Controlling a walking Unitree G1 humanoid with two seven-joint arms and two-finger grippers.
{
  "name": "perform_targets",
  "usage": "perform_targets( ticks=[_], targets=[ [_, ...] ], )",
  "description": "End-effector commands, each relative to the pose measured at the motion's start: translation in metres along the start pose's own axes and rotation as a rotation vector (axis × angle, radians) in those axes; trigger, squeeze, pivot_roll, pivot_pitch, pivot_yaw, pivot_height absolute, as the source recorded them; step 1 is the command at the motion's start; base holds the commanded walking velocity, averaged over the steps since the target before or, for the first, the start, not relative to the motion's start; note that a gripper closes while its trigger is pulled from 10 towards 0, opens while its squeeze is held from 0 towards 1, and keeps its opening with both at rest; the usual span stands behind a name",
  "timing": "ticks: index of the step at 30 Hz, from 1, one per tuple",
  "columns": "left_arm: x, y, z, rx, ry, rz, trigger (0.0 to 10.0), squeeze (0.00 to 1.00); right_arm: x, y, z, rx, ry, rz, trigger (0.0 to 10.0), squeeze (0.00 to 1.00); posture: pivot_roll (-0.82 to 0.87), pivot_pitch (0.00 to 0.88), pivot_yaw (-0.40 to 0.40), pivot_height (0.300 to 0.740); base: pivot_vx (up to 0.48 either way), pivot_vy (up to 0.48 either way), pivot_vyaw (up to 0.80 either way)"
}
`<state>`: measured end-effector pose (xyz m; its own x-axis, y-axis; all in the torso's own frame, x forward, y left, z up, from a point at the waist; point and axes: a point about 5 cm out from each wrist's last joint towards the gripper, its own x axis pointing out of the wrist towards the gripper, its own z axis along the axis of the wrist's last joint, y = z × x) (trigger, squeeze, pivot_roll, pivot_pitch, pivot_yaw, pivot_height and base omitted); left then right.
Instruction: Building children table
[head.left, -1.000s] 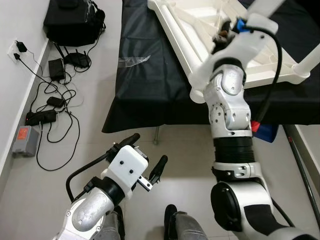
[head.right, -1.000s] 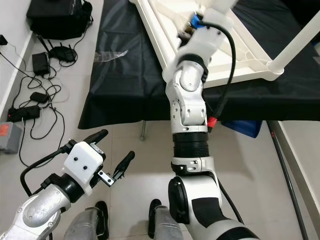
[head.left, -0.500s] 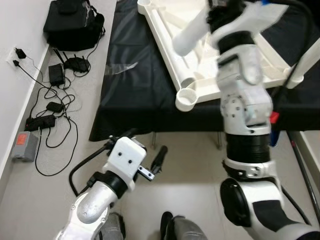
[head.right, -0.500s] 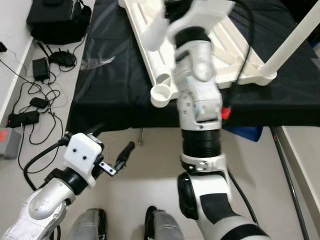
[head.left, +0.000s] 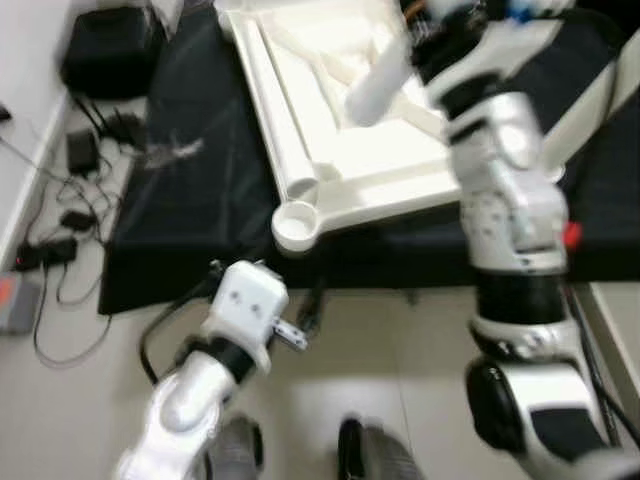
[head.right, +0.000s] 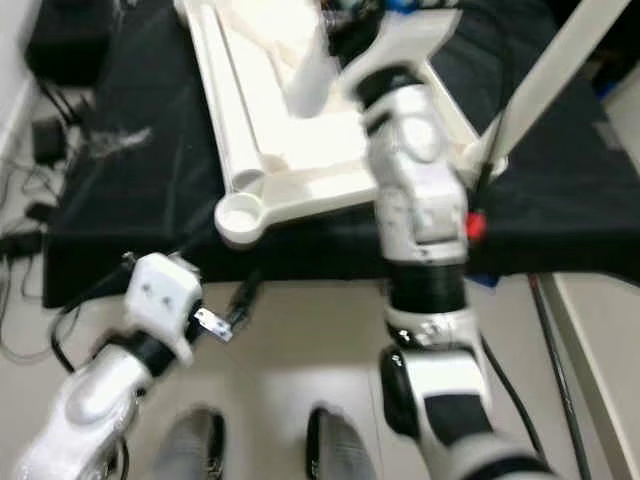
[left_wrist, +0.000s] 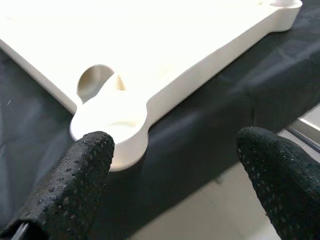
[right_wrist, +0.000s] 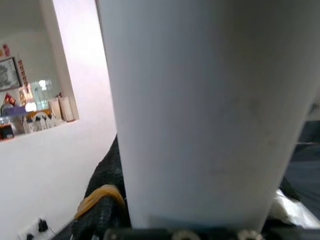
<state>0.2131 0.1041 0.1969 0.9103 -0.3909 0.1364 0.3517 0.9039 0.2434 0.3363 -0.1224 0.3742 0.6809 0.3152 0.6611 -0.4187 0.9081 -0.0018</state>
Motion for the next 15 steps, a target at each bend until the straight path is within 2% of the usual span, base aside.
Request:
perform_targets(
  ticks=[1, 6, 15],
  targets=[
    [-0.003, -0.002, -0.008, -0.011, 0.045, -0.006, 10.0, 0.0, -0.001, 0.008, -0.003, 0.019, 0.006, 0.052, 10.0, 0.0, 0.15, 0.29, -0.066, 0.74, 0.0, 0.0, 0.8],
    [-0.003, -0.006, -0.006, -0.031, 0.035, -0.026, 10.0, 0.0, -0.003, -0.007, -0.005, -0.036, 0.025, 0.024, 10.0, 0.0, 0.15, 0.294, -0.063, 0.74, 0.0, 0.0, 0.8],
    [-0.003, -0.008, -0.005, -0.04, 0.036, -0.028, 10.0, 0.0, 0.001, -0.014, -0.002, -0.054, 0.028, 0.022, 10.0, 0.0, 0.15, 0.294, -0.067, 0.74, 0.0, 0.0, 0.8]
  ],
)
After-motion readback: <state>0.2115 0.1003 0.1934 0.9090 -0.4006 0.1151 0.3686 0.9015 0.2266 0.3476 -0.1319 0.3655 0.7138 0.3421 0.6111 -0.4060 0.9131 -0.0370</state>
